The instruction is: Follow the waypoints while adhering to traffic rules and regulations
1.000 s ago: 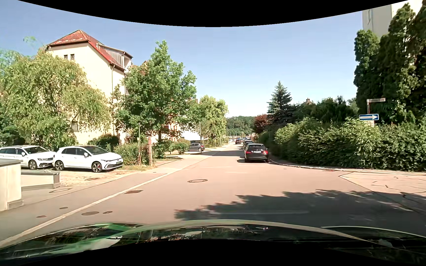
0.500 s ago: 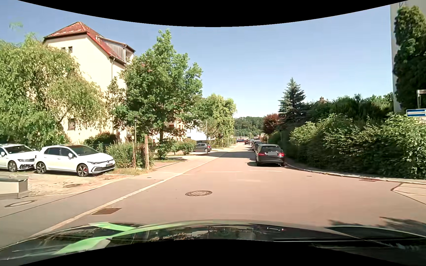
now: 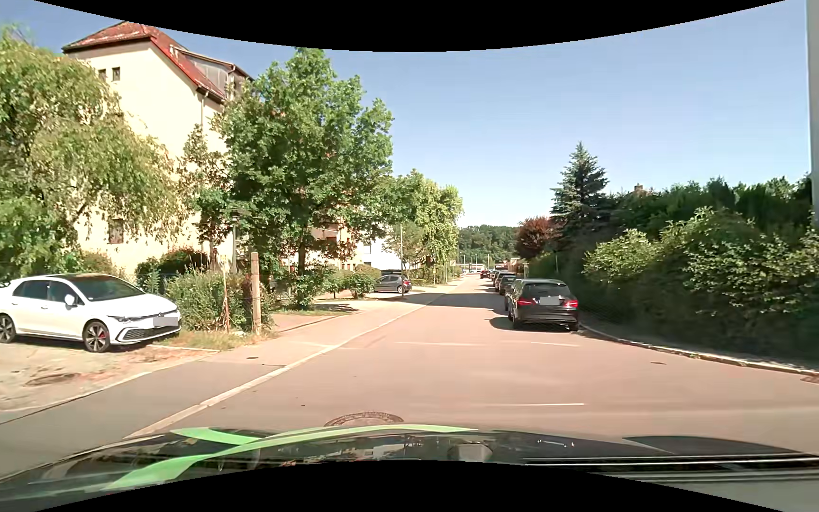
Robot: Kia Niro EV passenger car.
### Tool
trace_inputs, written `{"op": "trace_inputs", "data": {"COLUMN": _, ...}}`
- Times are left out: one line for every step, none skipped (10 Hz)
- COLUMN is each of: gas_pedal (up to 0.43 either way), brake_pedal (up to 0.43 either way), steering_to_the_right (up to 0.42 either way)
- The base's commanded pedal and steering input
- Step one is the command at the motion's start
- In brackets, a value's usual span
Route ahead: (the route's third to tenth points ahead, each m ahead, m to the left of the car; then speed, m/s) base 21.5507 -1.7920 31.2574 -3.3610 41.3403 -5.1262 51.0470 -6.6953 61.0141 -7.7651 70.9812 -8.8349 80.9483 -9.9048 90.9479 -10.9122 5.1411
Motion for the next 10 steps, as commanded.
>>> {"op": "trace_inputs", "data": {"gas_pedal": 0.130, "brake_pedal": 0.000, "steering_to_the_right": -0.002}}
{"op": "trace_inputs", "data": {"gas_pedal": 0.130, "brake_pedal": 0.000, "steering_to_the_right": -0.003}}
{"op": "trace_inputs", "data": {"gas_pedal": 0.130, "brake_pedal": 0.000, "steering_to_the_right": -0.003}}
{"op": "trace_inputs", "data": {"gas_pedal": 0.130, "brake_pedal": 0.000, "steering_to_the_right": -0.003}}
{"op": "trace_inputs", "data": {"gas_pedal": 0.130, "brake_pedal": 0.000, "steering_to_the_right": -0.003}}
{"op": "trace_inputs", "data": {"gas_pedal": 0.118, "brake_pedal": 0.000, "steering_to_the_right": -0.002}}
{"op": "trace_inputs", "data": {"gas_pedal": 0.110, "brake_pedal": 0.000, "steering_to_the_right": -0.002}}
{"op": "trace_inputs", "data": {"gas_pedal": 0.098, "brake_pedal": 0.000, "steering_to_the_right": -0.001}}
{"op": "trace_inputs", "data": {"gas_pedal": 0.098, "brake_pedal": 0.000, "steering_to_the_right": 0.000}}
{"op": "trace_inputs", "data": {"gas_pedal": 0.098, "brake_pedal": 0.000, "steering_to_the_right": 0.005}}
